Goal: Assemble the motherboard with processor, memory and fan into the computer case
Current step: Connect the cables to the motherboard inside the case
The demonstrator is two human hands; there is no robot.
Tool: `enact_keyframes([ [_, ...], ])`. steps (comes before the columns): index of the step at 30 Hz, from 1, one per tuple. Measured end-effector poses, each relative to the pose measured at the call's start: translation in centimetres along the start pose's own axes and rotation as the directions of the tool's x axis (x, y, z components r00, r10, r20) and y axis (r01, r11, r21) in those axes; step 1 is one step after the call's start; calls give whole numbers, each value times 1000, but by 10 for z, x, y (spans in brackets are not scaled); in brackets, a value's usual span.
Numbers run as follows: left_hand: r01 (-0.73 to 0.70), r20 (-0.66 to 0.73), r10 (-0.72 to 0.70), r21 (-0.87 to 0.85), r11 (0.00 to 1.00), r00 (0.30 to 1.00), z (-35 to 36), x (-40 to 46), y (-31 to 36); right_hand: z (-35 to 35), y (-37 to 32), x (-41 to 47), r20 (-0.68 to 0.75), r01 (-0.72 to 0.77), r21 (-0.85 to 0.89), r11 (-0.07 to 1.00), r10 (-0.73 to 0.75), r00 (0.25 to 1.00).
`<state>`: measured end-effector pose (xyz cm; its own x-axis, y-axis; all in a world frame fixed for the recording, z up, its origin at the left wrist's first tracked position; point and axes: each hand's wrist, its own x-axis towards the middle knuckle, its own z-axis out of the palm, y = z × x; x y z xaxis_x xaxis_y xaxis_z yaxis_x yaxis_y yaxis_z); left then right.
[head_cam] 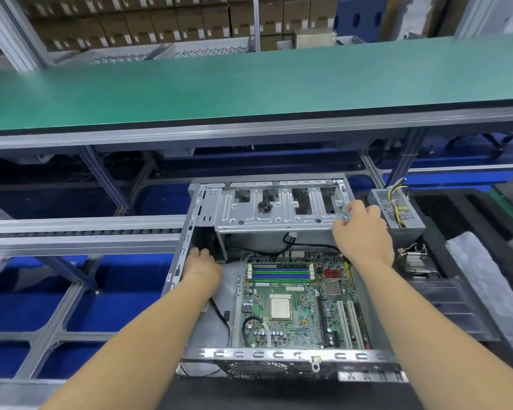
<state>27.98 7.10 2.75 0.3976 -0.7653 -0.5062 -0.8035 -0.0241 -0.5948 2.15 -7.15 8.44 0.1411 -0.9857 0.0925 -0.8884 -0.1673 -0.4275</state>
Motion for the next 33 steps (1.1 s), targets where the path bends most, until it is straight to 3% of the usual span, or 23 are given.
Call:
enact_keyframes([
  [5,-32,-93,35,29,999,995,2,3,2,0,0,0,-5,10,-2,1000,-11,1000],
  [6,-41,-165,36,-30,999,986,0,3,3,0,0,0,-5,13,-1,1000,-13,1000],
  [8,-66,-313,-35,-307,949,949,-5,4,5,0,1,1,-4,13,-4,1000,-13,1000],
  [10,-111,-361,-166,-634,765,918,-8,2,9,1,1,1,-4,12,-9,1000,-12,1000],
  [13,-111,-257,-313,-902,417,914,-9,0,17,2,0,2,-9,16,-17,1000,-16,1000],
  [16,-144,-169,-337,-985,100,926,-10,3,18,0,0,2,-9,18,-12,1000,-18,1000],
  [18,-197,-191,-321,-980,15,928,-13,1,17,0,-1,-1,-13,24,-34,999,-24,1000],
  [19,-218,-212,-321,-976,20,923,-15,0,17,0,-2,-2,-28,30,-66,997,-32,999],
  [21,-214,-244,-299,-968,129,923,-19,-4,20,-3,-6,-7,-96,87,-183,979,-106,990],
  [24,-251,-337,-90,-832,494,937,-23,-7,27,0,-13,-22,-238,387,-259,885,-447,863],
  [25,-309,-363,33,-739,599,931,-23,-7,29,4,-16,-30,-223,494,-200,846,-531,818],
  [27,-374,-346,186,-624,686,919,-25,-7,37,12,-23,-50,-2,598,-18,801,-598,802],
  [29,-373,-384,177,-531,761,906,-30,-7,43,23,-33,-60,276,621,51,782,-608,744],
  [30,-366,-449,140,-468,804,882,-32,-7,45,30,-40,-63,335,612,82,786,-601,726],
  [31,-365,-532,98,-424,829,841,-35,-6,46,35,-47,-66,363,543,151,826,-557,747],
  [33,-414,-663,-3,-471,779,749,-37,-5,44,46,-59,-72,364,266,353,897,-393,844],
])
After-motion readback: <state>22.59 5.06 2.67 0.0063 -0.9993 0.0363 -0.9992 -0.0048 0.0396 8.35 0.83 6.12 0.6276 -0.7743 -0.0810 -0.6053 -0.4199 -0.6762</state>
